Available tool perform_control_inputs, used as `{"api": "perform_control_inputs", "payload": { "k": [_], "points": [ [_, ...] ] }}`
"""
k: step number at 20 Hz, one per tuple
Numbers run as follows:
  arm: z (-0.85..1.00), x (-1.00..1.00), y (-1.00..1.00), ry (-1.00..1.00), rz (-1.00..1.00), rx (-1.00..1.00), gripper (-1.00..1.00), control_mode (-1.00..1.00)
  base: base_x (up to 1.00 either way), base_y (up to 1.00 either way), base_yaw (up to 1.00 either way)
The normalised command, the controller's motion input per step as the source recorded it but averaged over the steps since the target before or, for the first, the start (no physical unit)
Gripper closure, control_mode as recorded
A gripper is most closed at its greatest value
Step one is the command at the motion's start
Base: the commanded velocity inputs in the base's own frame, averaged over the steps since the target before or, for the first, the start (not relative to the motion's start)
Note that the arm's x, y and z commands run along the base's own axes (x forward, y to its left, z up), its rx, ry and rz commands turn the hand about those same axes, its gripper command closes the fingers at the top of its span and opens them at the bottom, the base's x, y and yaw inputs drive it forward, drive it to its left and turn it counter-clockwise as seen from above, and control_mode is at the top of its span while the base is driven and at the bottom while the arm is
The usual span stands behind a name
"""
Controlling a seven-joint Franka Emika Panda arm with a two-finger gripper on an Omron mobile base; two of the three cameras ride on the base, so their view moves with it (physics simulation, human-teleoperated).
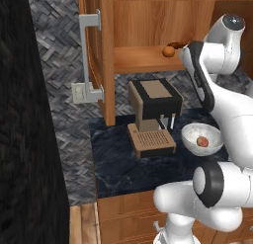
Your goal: Open the cabinet. Pick the tangerine and peach from the cabinet and place them into the bowl. Then close the cabinet.
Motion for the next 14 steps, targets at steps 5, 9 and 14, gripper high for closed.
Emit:
{"api": "perform_control_inputs", "payload": {
  "k": [5, 9, 14],
  "points": [
    [0.14, 0.40, 0.19, -0.10, 0.05, 0.00, -1.00, -1.00, 0.00, 0.00, 0.00],
    [0.01, 0.63, 0.18, 0.00, 0.01, 0.00, -1.00, -1.00, 0.00, 0.00, 0.00],
    [0.17, 0.69, 0.17, 0.00, 0.00, 0.00, -1.00, -1.00, 0.00, 0.00, 0.00]
  ]
}}
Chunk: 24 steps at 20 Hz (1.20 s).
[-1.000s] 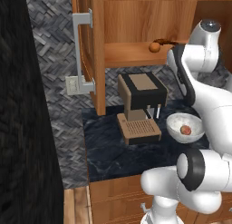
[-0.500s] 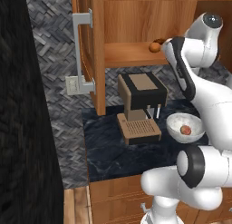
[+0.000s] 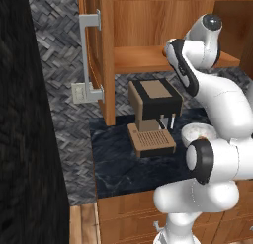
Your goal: Open the cabinet. Pick the tangerine and peach from the cabinet and place them into the bowl. Then close the cabinet.
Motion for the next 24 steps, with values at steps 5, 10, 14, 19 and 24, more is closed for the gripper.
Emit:
{"api": "perform_control_inputs", "payload": {
  "k": [5, 10, 14, 19, 24],
  "points": [
    [0.13, 0.71, 0.22, 0.00, 0.02, 0.00, -1.00, -1.00, 0.00, 0.00, 0.00],
    [-0.02, 0.46, 0.05, 0.04, 0.01, -0.01, -1.00, -1.00, 0.00, 0.00, 0.00],
    [-0.22, 0.28, 0.00, 0.04, 0.00, -0.06, -1.00, -1.00, 0.00, 0.00, 0.00],
    [-0.33, 0.26, 0.00, 0.02, 0.01, -0.05, -1.00, -1.00, 0.00, 0.00, 0.00],
    [-0.28, 0.42, 0.00, 0.00, 0.02, 0.00, -1.00, -1.00, 0.00, 0.00, 0.00]
  ]
}}
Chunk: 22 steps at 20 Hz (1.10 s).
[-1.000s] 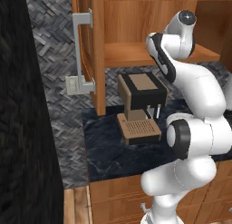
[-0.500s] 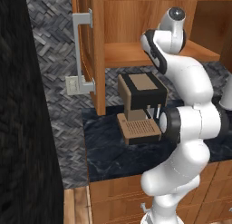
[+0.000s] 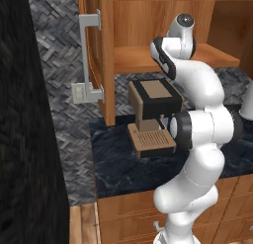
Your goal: Open the cabinet. Pick the tangerine and peach from the cabinet and place them into the bowl. Then close the cabinet.
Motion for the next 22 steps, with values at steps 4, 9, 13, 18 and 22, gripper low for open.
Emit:
{"api": "perform_control_inputs", "payload": {
  "k": [4, 9, 13, 18, 22],
  "points": [
    [-0.29, 0.49, 0.02, 0.00, 0.02, 0.00, 1.00, -1.00, 0.00, 0.00, 0.00],
    [-0.17, 0.15, 0.02, 0.00, 0.01, 0.00, 1.00, -1.00, 0.00, 0.00, 0.00],
    [0.00, -0.12, 0.00, 0.00, 0.00, 0.00, 1.00, -1.00, 0.00, 0.00, 0.00],
    [0.03, -0.85, 0.00, -0.12, 0.00, 0.00, 1.00, -1.00, 0.00, 0.00, 0.00],
    [0.17, -1.00, 0.00, -0.11, 0.00, 0.04, 1.00, -1.00, 0.00, 0.00, 0.00]
  ]
}}
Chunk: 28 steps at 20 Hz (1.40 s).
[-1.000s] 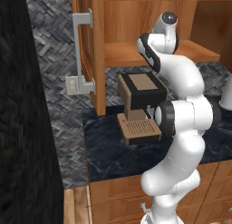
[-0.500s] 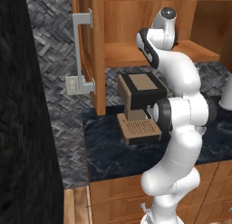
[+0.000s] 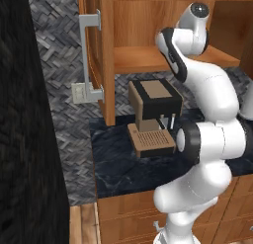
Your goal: Open the cabinet. Pick the tangerine and peach from the cabinet and place them into the bowl. Then close the cabinet.
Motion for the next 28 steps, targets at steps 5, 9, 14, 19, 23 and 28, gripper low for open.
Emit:
{"api": "perform_control_inputs", "payload": {
  "k": [5, 9, 14, 19, 23, 28],
  "points": [
    [0.04, -1.00, 0.00, -0.01, -0.03, 0.07, 1.00, -1.00, 0.00, 0.00, 0.00],
    [0.13, -1.00, 0.00, 0.10, -0.08, 0.11, 1.00, -1.00, 0.00, 0.00, 0.00],
    [0.07, -1.00, 0.00, 0.20, -0.08, 0.09, 1.00, -1.00, 0.00, 0.00, 0.00],
    [-0.49, -1.00, 0.00, 0.25, 0.00, 0.00, 1.00, -1.00, 0.00, 0.00, 0.00],
    [-0.84, -0.84, -0.02, 0.33, 0.00, 0.00, 1.00, -1.00, 0.00, 0.00, 0.00],
    [-0.90, -0.30, -0.12, 0.43, 0.00, 0.00, 1.00, -1.00, 0.00, 0.00, 0.00]
  ]
}}
